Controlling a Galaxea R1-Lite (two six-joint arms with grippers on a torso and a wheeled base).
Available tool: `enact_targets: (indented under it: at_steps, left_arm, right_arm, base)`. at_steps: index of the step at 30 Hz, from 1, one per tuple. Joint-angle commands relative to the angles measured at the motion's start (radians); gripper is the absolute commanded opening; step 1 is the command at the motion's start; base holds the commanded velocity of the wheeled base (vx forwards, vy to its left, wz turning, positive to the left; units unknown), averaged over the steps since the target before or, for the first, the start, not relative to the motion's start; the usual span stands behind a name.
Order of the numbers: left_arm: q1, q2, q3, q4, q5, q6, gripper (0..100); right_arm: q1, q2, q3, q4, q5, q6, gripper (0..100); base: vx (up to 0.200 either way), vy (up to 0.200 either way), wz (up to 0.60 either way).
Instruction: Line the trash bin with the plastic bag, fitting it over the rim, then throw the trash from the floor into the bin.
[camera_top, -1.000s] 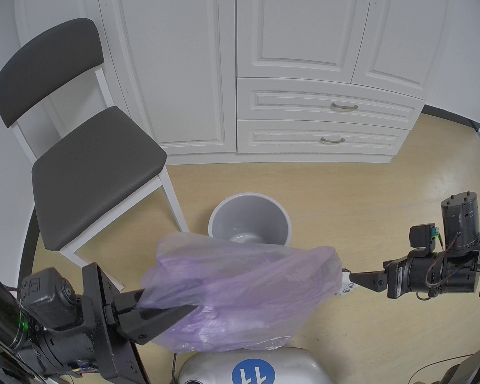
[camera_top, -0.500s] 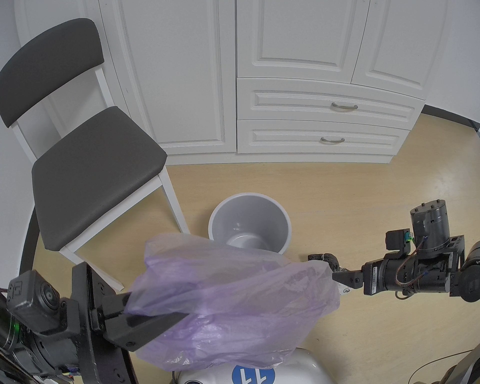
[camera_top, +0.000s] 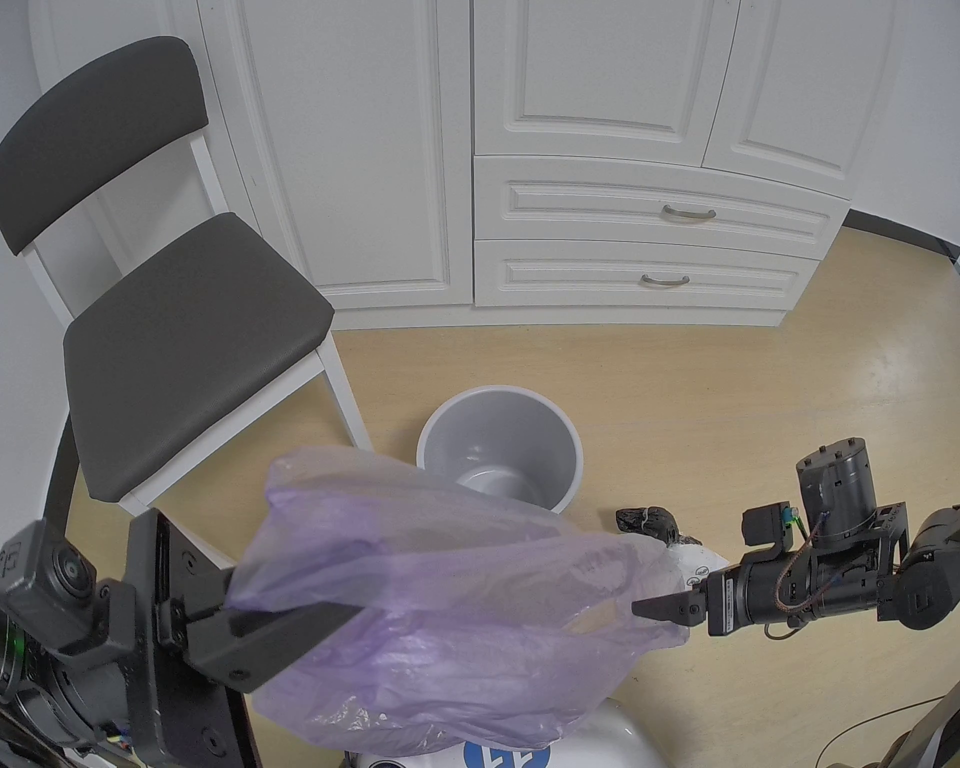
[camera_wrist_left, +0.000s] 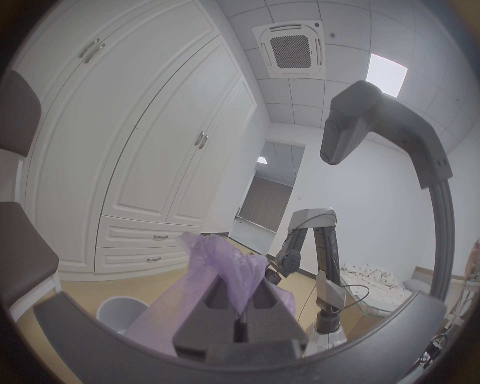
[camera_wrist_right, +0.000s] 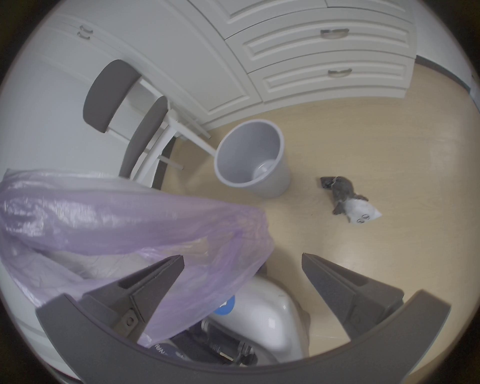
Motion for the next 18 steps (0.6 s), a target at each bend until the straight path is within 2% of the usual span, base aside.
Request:
enact_targets:
  at_steps: [1,6,12,18]
  left_arm:
    - [0.004,0.004,-0.007,-0.030,-0.001,-0.028,0]
    - [0.004,0.003,-0.007,-0.058,0.001,-0.031,0]
    - [0.000,0.001,-0.008,-0.085,0.001,-0.034,0]
    - [-0.015,-0.006,-0.005,-0.118,-0.001,-0.093,0]
  right_arm:
    - [0.019,-0.059,0.029,0.042,0.068,-0.012,100]
    - [0.021,-0.073,0.028,0.084,0.107,-0.039,100]
    - [0.021,-0.032,0.020,0.072,0.105,-0.035,100]
    - [0.016,-0.027,0.040,0.015,0.104,-0.032,100]
  base:
    - [0.000,0.000,0.00]
    - [0.000,0.000,0.00]
    - [0.000,0.000,0.00]
    - [0.000,0.000,0.00]
